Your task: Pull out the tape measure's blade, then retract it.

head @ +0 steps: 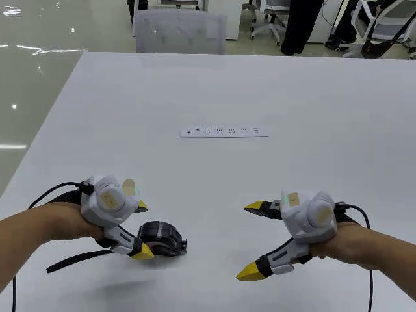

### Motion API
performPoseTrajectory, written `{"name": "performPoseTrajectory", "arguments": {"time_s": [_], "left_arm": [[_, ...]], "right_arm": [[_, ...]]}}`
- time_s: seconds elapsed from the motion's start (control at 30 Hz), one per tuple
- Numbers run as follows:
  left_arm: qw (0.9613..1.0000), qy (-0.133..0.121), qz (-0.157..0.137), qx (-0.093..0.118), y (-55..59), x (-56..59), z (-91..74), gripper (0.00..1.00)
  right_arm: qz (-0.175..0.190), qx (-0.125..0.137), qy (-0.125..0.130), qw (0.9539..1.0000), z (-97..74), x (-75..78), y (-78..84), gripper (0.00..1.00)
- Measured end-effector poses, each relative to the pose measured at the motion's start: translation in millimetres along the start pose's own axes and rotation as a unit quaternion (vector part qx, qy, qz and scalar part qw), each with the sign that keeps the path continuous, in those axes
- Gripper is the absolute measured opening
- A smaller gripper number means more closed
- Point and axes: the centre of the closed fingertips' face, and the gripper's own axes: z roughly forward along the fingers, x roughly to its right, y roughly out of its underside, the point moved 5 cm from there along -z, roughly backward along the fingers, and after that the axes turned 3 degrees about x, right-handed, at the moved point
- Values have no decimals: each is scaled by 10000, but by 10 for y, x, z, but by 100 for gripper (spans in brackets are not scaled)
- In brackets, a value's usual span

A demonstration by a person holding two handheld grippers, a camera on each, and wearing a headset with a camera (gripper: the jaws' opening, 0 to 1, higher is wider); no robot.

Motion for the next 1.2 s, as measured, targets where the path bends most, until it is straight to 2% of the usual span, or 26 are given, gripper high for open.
{"name": "performPoseTrajectory", "arguments": {"time_s": [0.03,0.17,0.27,0.33,0.37,0.43,0.5,0.63,0.7,0.83,0.87,0.9,0.97,1.0,1.07,1.1,1.13,1.2], "left_arm": [[10000,36,9,1,-11,10,17,57],[9997,186,102,-108,-52,69,112,55],[9994,145,156,-261,-38,53,174,45],[9995,120,84,-282,-54,60,197,36],[9995,19,-47,-304,-52,51,203,35],[9995,52,-137,-272,-44,26,194,33],[9994,-47,-199,-276,-46,35,191,33],[9996,-94,-86,-265,-34,48,185,33],[9996,-98,-147,-203,-26,35,184,33],[9996,-128,-136,-227,-31,48,184,33],[9996,-128,-117,-238,-29,48,185,33],[9996,-130,-80,-250,-28,52,183,33],[9996,-138,-65,-253,-29,55,181,32],[9996,-145,-72,-243,-26,57,178,32],[9996,-145,-91,-222,-22,52,179,33],[9997,-133,-91,-209,-20,48,180,33],[9997,-119,-110,-201,-20,48,181,33],[9996,-83,-148,-209,-22,31,189,33]], "right_arm": [[25,16,-53,10000,36,9,-29,87],[-247,-102,-234,9994,220,40,-105,84],[-374,-194,-310,9986,329,79,-112,82],[-414,-244,-344,9983,395,108,-125,82],[-435,-268,-359,9980,420,121,-129,81],[-495,-325,-381,9975,480,155,-146,79],[-514,-332,-353,9975,530,198,-180,78],[-527,-344,-315,9975,627,253,-221,75],[-519,-359,-303,9975,684,270,-226,73],[-572,-470,-395,9965,830,258,-173,70],[-687,-502,-422,9955,865,256,-146,66],[-938,-587,-288,9934,916,293,-97,63],[-834,-611,-329,9941,1003,266,-29,59],[-667,-599,-343,9954,1044,247,7,57],[-613,-605,-333,9957,1094,237,41,50],[-526,-703,-294,9957,1123,228,67,48],[-555,-834,-265,9946,1141,228,92,47],[-680,-767,-291,9943,1192,212,75,44]]}}
